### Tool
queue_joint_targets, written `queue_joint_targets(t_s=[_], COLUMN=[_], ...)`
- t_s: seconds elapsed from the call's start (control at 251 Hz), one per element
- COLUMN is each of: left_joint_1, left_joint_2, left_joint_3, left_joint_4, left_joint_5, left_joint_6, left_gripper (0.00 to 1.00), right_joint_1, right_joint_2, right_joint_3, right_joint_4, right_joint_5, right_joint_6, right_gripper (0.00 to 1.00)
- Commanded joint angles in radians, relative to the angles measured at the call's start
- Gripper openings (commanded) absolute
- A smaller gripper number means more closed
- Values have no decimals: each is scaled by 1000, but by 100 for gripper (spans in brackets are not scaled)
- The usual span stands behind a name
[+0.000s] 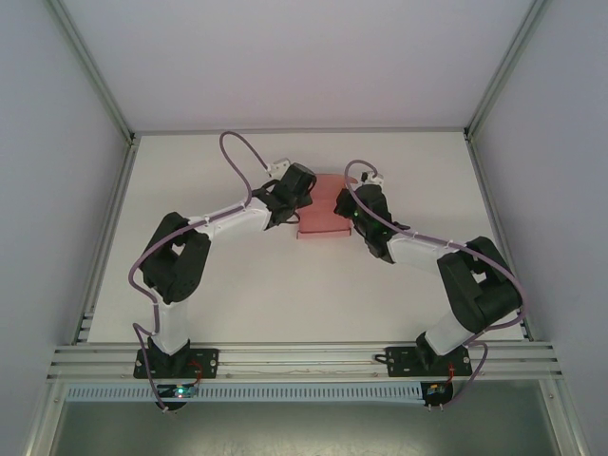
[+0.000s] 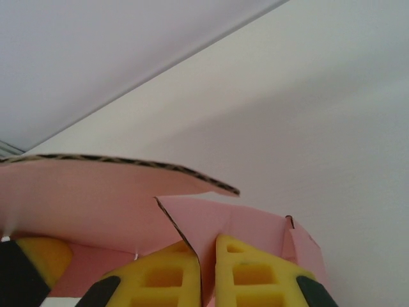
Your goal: Assemble paper box
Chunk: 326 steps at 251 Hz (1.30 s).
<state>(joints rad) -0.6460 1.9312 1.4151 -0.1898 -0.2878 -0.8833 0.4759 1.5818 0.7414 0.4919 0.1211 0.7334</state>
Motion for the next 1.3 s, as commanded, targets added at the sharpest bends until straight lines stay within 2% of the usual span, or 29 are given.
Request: queue_joint_targets(t_s=[0.0,0.212,0.283,0.451,0.551,0.674,0.826,0.942,1.01,1.125,1.297], left_joint_1=[-39,-41,-42,-43,-45,-56,-77,-79,-83,-107,-121], left_joint_2=[-14,6,21,30,-14,-69,-90,-73,-60,-76,-143], left_joint_3=[97,125,81,-93,-192,-273,-346,-428,-424,-432,-553], left_joint_4=[160,103,163,405,423,487,490,616,625,592,588], left_joint_5=[208,194,199,385,341,343,383,435,465,437,415], left_joint_6=[-90,-94,-56,30,55,102,218,204,201,259,337], left_gripper=[5,5,5,5,5,7,7,9,10,10,12], right_joint_1=[75,75,76,76,74,75,75,76,80,88,105], right_joint_2=[-14,-23,-13,1,-16,-30,-40,-30,-15,7,-22], right_joint_3=[-33,-36,-43,-84,-106,-129,-198,-236,-262,-288,-340], right_joint_4=[19,23,54,130,130,150,241,252,298,347,365], right_joint_5=[-179,-186,-207,-234,-243,-245,-251,-225,-230,-234,-196], right_joint_6=[-39,-61,-66,-97,-134,-149,-175,-176,-158,-142,-210], right_gripper=[9,9,9,9,8,9,9,9,9,8,8])
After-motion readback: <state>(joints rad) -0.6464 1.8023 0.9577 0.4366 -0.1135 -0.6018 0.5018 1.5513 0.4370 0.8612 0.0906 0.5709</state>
